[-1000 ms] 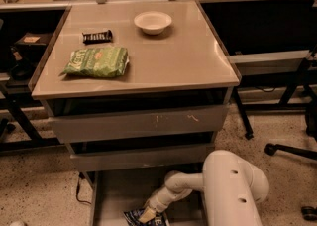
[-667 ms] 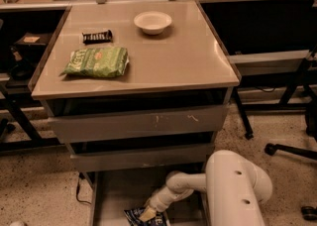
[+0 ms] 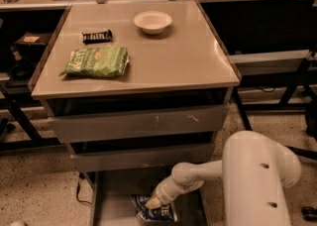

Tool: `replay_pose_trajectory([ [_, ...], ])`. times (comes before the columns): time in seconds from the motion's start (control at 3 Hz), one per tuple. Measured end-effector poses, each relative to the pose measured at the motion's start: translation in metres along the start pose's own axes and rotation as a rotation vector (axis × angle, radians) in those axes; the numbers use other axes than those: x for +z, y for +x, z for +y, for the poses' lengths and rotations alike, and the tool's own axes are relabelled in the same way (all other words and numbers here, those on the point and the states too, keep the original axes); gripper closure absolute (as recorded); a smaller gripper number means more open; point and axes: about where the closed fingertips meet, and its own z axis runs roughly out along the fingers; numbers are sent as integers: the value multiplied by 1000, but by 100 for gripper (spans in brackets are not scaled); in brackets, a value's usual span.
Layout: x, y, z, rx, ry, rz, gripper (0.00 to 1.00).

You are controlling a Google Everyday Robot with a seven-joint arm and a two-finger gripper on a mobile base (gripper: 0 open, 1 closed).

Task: Pick blue chip bag from bottom drawer and place on counter

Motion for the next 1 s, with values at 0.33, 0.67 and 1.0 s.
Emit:
replay_pose_trajectory([
  [0.33, -46, -5, 22, 74, 47, 35, 100],
  [0.67, -117, -4, 66, 125, 111, 91, 100],
  [1.0, -117, -4, 66, 125, 111, 90, 100],
])
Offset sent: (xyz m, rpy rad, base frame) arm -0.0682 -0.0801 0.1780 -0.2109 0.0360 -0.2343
